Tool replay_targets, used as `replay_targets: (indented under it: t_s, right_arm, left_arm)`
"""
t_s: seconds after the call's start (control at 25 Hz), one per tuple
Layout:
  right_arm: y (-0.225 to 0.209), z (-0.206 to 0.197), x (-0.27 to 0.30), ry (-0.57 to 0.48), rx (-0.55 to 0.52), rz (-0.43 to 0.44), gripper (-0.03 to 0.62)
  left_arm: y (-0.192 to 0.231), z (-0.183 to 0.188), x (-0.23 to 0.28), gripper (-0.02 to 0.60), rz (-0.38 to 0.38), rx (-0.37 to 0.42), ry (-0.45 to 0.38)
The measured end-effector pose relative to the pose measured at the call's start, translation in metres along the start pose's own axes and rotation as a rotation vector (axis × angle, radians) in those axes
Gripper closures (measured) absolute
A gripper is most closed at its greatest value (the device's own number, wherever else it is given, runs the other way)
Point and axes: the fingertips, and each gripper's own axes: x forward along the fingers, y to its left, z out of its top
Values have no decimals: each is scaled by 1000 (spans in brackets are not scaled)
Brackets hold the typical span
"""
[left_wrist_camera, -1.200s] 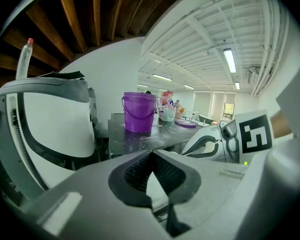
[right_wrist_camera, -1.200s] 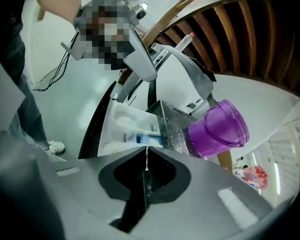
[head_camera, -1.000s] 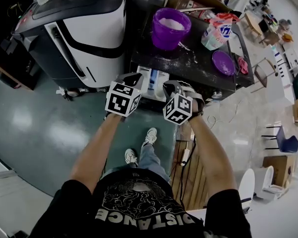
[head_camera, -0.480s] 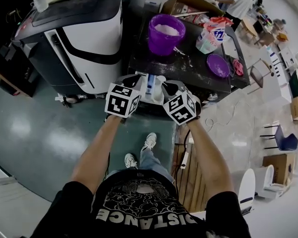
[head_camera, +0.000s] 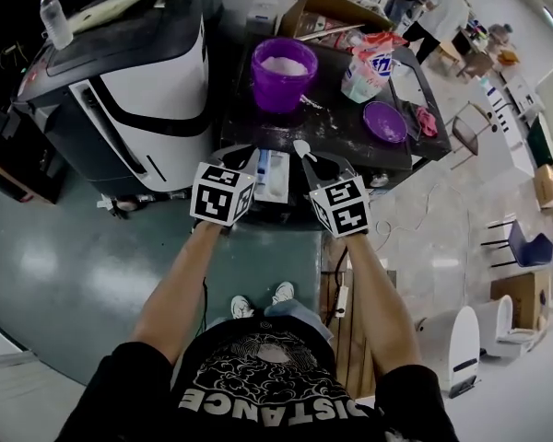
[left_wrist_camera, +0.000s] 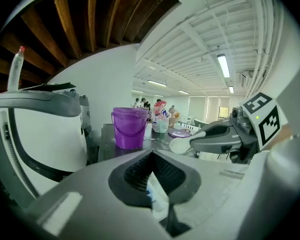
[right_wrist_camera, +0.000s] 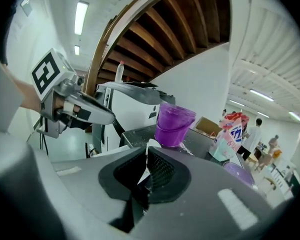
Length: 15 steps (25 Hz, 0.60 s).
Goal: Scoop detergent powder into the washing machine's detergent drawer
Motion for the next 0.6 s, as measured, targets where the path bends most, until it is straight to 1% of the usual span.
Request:
replay_targets:
  t_s: [0.16,0.32,0.6]
  right_arm:
    - [-20,6,-14,-42,83,-22,560]
    - [-43,12,-29,-87,180,-37,560]
    - [-71,14,-54,-151,320,-28,559]
  left_arm:
    - [-8,14,5,581,4,21,-17]
    - [-19,25,9,581,23,29,-27]
    - [-33,45,12,581,65,30,-53]
